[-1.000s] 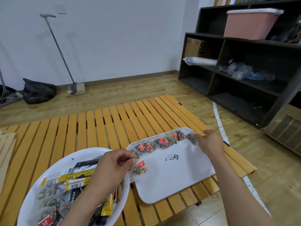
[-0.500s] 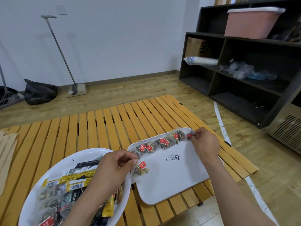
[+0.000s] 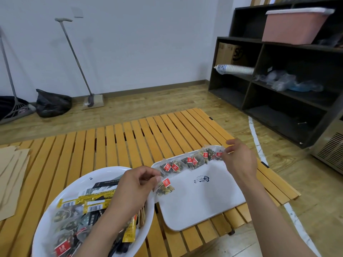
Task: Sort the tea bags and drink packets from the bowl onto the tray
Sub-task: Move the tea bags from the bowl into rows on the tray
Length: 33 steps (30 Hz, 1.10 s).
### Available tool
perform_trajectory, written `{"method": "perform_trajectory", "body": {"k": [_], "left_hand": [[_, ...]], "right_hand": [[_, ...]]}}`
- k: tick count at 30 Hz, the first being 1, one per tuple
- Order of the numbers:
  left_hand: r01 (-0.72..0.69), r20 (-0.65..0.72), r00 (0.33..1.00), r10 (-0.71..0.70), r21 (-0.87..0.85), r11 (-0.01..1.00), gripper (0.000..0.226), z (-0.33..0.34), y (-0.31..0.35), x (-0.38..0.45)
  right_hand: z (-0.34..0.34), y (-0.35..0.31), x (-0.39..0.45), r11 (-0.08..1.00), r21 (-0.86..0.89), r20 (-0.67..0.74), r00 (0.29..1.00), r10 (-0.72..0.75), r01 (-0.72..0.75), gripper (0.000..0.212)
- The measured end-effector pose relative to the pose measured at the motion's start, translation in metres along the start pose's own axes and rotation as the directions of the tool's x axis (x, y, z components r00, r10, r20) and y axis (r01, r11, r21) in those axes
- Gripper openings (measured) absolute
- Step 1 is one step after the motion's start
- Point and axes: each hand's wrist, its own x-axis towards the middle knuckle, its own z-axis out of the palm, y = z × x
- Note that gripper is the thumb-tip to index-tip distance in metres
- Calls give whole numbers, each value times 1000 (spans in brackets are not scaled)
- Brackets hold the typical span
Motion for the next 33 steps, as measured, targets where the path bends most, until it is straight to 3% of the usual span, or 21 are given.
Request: {"method": "perform_trajectory", "body": {"k": [1, 3, 5, 6, 7, 8, 14, 17, 19, 23, 25, 27, 33], "left_hand": [[10, -2, 1000, -10, -16, 1000, 11, -1, 0, 1], [25, -7, 1000, -25, -33, 999, 10, -2, 1, 2], [33, -10, 999, -34, -61, 998, 11, -5, 1, 2], [33, -5, 999, -33, -77, 996, 13, -7, 2, 1], [27, 2, 1000, -27, -93, 995, 14, -9, 2, 1], [20, 10, 1000, -19, -108, 994, 15, -10, 2, 0], [-3, 55, 998, 9, -112, 994, 22, -15, 0, -1], [-21, -63, 998, 18, -59, 998, 19, -25, -5, 5], [-31, -155, 987, 30, -4, 1000, 14, -36, -9, 8], [-27, -252, 964, 87, 233, 972, 13, -61, -22, 6], [5, -277, 957, 83, 301, 954, 13, -75, -30, 3], [61, -290, 956, 44, 345, 937, 13, -89, -38, 0], [164, -250, 966, -65, 398, 903, 19, -118, -59, -9]], "right_hand": [[-6, -15, -9, 996, 78, 56, 998, -37, 33, 30], [-11, -45, -34, 958, 285, 352, 929, -116, 12, 24], [-10, -70, -61, 929, 365, 681, 698, -221, -63, 29], [-5, -77, -70, 931, 361, 766, 589, -259, -59, 32], [0, -81, -77, 932, 359, 804, 525, -281, -52, 32], [4, -84, -82, 930, 365, 811, 509, -289, -53, 30], [9, -78, -83, 940, 333, 748, 628, -213, -77, 22], [17, -65, -73, 970, 240, 629, 767, -126, -38, 18], [25, -62, -70, 987, 157, 566, 818, -104, 17, 20], [36, -64, -73, 995, 51, 658, 747, -100, 88, 29], [37, -65, -70, 989, -8, 630, 769, -108, 145, 34], [39, -66, -70, 985, -50, 605, 790, -102, 165, 35], [56, -77, -82, 982, -16, 649, 749, -131, 186, 27]]}}
